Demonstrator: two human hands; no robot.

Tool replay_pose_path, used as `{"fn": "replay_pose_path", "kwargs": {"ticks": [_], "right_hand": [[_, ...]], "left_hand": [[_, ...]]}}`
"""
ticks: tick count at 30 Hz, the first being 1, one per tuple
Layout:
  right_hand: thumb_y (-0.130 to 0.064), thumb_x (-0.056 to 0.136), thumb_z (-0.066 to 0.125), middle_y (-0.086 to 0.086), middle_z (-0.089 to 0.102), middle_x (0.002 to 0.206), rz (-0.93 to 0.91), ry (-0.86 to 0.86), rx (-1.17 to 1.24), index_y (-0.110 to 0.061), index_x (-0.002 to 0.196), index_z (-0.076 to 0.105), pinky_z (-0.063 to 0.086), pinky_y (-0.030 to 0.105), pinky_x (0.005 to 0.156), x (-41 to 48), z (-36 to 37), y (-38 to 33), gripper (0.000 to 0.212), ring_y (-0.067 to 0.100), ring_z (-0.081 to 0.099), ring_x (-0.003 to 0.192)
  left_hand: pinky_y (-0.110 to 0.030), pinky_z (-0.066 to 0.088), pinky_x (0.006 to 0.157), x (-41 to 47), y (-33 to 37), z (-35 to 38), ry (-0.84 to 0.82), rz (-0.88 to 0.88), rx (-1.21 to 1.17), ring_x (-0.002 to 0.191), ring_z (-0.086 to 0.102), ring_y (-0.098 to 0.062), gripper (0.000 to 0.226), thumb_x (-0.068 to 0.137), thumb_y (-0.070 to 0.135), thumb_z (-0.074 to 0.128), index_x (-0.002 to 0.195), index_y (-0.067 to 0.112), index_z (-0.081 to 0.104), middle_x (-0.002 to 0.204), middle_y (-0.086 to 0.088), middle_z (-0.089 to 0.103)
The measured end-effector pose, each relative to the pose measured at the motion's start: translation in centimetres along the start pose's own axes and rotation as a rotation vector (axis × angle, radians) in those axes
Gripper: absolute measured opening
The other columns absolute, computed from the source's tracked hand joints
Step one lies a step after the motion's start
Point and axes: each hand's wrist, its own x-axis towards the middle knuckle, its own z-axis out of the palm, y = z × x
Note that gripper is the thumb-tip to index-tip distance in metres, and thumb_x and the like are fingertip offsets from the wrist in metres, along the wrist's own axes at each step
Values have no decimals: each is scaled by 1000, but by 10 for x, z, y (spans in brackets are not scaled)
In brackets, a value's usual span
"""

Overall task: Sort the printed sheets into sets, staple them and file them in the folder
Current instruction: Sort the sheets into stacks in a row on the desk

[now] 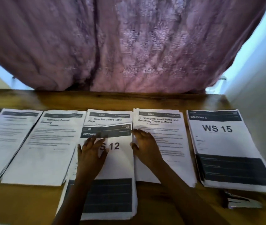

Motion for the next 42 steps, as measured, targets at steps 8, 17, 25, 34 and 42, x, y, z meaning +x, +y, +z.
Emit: {"fn": "replay_pose_path", "kwargs": {"ticks": [8,17,25,34,42], "right_hand": [[-40,90,58,7,19,157,146,-182,-58,-16,151,12,10,36,117,13,26,-19,79,24,14,145],[-27,83,70,10,45,141,234,18,13,-18,144,33,39,41,108,4,34,-44,72,28,41,131],[-10,87,65,-1,63,116,440,182,586,-26,141,33,48,7,65,5,10,-51,65,5,59,90],[-20,87,67,1,65,113,650,368,589,-20,120,55,50,30,80,10,-108,38,35,20,63,99],[-20,89,63,15,66,116,757,318,32,-11,116,64,42,32,86,-17,-176,161,29,32,60,105]], "left_hand": [[-50,9,115,-9,-43,0,-156,12,72,145,20,-29,70,85,62,26,144,28,40,156,-6,27],[-45,0,114,-16,-48,6,-156,44,40,146,17,-29,91,82,77,-6,146,27,35,157,-7,25],[-45,30,112,-2,-40,-21,39,-121,-553,142,26,-23,80,85,40,68,150,29,24,156,-7,25],[-17,55,70,30,65,-44,-185,-7,-1075,91,67,0,63,86,11,68,138,26,38,106,10,67],[-41,57,85,49,205,26,-359,75,-882,96,67,-20,64,87,25,70,140,31,36,118,-3,66]]}}
